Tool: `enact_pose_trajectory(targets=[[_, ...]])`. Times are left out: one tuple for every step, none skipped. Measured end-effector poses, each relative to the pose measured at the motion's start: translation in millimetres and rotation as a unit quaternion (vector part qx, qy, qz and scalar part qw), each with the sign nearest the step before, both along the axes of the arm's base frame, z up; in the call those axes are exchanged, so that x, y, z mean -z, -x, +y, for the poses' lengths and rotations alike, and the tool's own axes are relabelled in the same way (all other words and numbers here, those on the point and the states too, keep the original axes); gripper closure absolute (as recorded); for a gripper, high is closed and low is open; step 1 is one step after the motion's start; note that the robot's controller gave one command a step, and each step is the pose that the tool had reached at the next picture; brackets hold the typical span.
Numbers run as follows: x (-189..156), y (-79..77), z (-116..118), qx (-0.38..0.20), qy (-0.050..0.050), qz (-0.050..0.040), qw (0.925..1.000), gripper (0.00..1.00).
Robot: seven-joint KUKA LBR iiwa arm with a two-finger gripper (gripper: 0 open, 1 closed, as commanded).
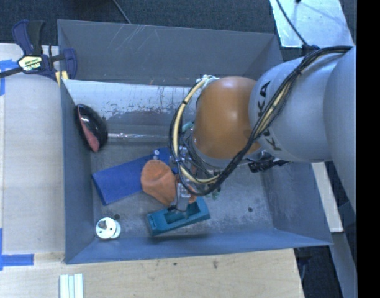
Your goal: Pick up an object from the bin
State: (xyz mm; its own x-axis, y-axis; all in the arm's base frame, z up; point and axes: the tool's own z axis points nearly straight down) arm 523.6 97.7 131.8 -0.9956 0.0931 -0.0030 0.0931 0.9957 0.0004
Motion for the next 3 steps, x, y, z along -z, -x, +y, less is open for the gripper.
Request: enact_pose_trajectory(targets=[[41.5, 7.4, 8.8, 0.047, -0.003, 0.0056, 0.9989, 1.0], [41.5, 7.4, 8.8, 0.048, -0.003, 0.0057, 0.9989, 1.0], [-115.6, 4.5, 4.5, 0.043, -0.001, -0.0017, 0.9991, 1.0]])
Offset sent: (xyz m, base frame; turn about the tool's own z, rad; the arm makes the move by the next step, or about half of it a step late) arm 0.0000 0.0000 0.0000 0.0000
